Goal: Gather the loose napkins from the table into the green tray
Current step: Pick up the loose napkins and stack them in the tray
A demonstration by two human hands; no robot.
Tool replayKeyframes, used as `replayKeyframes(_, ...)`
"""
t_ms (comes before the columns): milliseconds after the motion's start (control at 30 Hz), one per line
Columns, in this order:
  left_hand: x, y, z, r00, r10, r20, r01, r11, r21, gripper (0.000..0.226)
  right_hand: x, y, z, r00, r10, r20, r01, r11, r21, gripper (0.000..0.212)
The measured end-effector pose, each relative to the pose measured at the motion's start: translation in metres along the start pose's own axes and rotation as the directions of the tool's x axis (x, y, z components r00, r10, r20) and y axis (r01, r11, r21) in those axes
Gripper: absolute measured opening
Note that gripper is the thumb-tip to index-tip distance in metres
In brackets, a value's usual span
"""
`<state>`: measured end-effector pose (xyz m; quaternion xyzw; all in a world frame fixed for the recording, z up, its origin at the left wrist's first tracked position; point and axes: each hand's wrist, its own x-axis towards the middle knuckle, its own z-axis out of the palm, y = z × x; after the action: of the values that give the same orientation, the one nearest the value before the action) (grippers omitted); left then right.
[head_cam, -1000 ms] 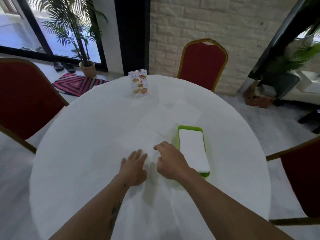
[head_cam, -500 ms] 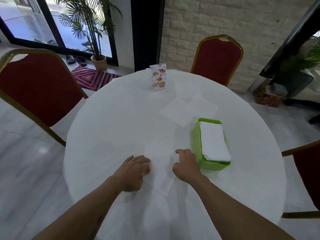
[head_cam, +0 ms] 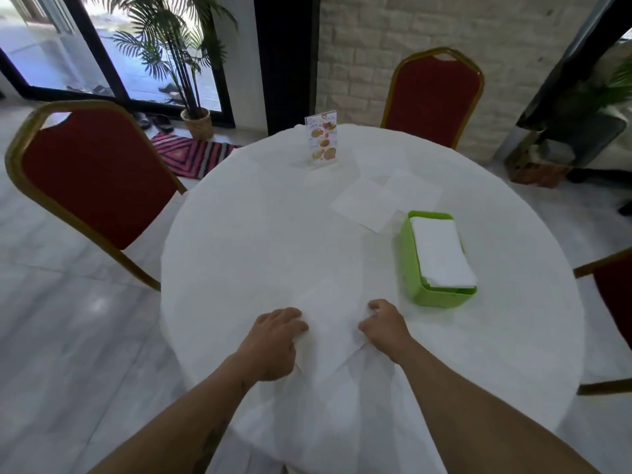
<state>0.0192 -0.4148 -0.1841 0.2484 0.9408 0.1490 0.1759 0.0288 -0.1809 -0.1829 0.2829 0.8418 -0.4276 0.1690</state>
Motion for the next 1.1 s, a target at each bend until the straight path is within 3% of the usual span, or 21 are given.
replayKeyframes(167,-0.008,0.000,0.002,0.992,-0.019,0.122,0.009,0.997,0.079,0.061,-0.015,0.002,0.020,1.000,0.004,-0.006,-0.004,0.999,-0.044,0.040)
replayKeyframes(367,-0.010,-0.004,0.004,0.991,-0.025,0.133,0.015,0.997,0.077,0.066,-0.026,-0.006,0.028,0.989,-0.031,-0.142,0.024,0.998,-0.052,0.006)
replayKeyframes(533,-0.018,-0.010,0.008,0.997,-0.073,0.000,0.072,0.995,-0.063,0.063,-0.033,-0.028,0.016,0.984,-0.100,-0.149,0.119,0.985,0.124,0.008)
replayKeyframes(633,-0.023,-0.019,0.006,0.974,-0.184,-0.133,0.153,0.964,-0.217,0.056,-0.041,-0.045,0.017,0.962,-0.230,-0.149,0.244,0.966,0.082,0.001)
replayKeyframes(733,-0.027,-0.030,0.003,0.945,-0.272,-0.184,0.216,0.937,-0.276,0.052,-0.050,-0.054,0.026,0.947,-0.318,-0.050,0.315,0.947,-0.059,0.004)
replayKeyframes(833,-0.030,-0.036,0.005,0.929,-0.314,-0.195,0.241,0.916,-0.321,0.049,-0.056,-0.050,0.034,0.922,-0.261,0.287,0.329,0.917,-0.224,0.010)
replayKeyframes(867,-0.031,-0.035,0.005,0.927,-0.320,-0.196,0.244,0.911,-0.332,0.050,-0.055,-0.047,0.036,0.913,-0.224,0.340,0.318,0.914,-0.250,0.014)
replayKeyframes(1000,-0.031,-0.025,0.008,0.944,-0.274,-0.185,0.205,0.924,-0.322,0.055,-0.046,-0.038,0.040,0.955,-0.254,0.149,0.287,0.917,-0.276,0.029)
replayKeyframes(1100,-0.032,-0.014,0.011,0.981,-0.167,-0.103,0.146,0.971,-0.189,0.065,-0.039,-0.035,0.042,0.982,-0.181,0.051,0.187,0.917,-0.352,0.051)
